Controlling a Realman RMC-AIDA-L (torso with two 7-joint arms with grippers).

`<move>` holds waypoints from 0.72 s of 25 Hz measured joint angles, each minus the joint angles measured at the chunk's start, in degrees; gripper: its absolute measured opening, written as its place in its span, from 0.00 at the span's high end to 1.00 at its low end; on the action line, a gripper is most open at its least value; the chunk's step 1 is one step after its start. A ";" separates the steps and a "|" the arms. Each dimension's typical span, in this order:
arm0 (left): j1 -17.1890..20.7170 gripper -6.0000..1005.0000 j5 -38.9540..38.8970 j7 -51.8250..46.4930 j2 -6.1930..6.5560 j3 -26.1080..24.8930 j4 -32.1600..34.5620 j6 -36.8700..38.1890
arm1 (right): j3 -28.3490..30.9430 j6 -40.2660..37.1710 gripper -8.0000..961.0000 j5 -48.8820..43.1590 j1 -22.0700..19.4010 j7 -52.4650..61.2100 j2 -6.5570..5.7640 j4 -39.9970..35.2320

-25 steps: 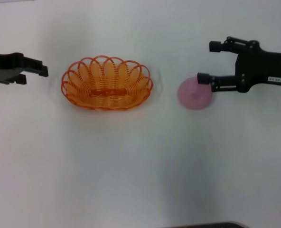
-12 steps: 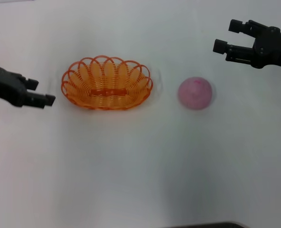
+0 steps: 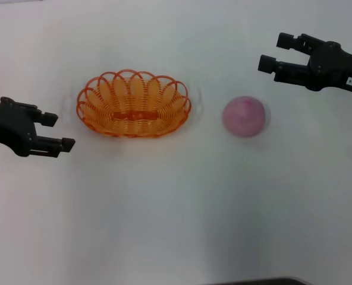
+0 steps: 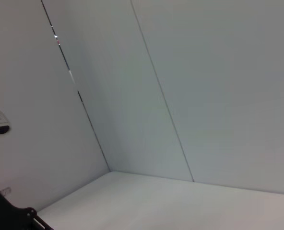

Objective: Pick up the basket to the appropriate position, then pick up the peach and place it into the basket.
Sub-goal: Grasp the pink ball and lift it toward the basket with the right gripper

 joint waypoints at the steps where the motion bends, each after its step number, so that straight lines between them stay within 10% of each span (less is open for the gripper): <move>1: 1.03 0.32 -2.67 1.73 -0.01 -0.05 -0.05 0.46 | -0.15 0.03 0.02 -0.03 0.00 0.00 0.00 0.08; 10: 6.71 0.32 -21.97 18.11 0.21 -6.35 -12.07 3.33 | -1.31 -0.13 0.02 -0.07 -0.10 -0.11 -0.12 1.19; 18: 7.65 0.32 -22.88 28.86 1.50 -13.95 -24.59 -0.43 | -2.85 0.04 0.02 -0.07 0.21 -0.41 -0.43 1.55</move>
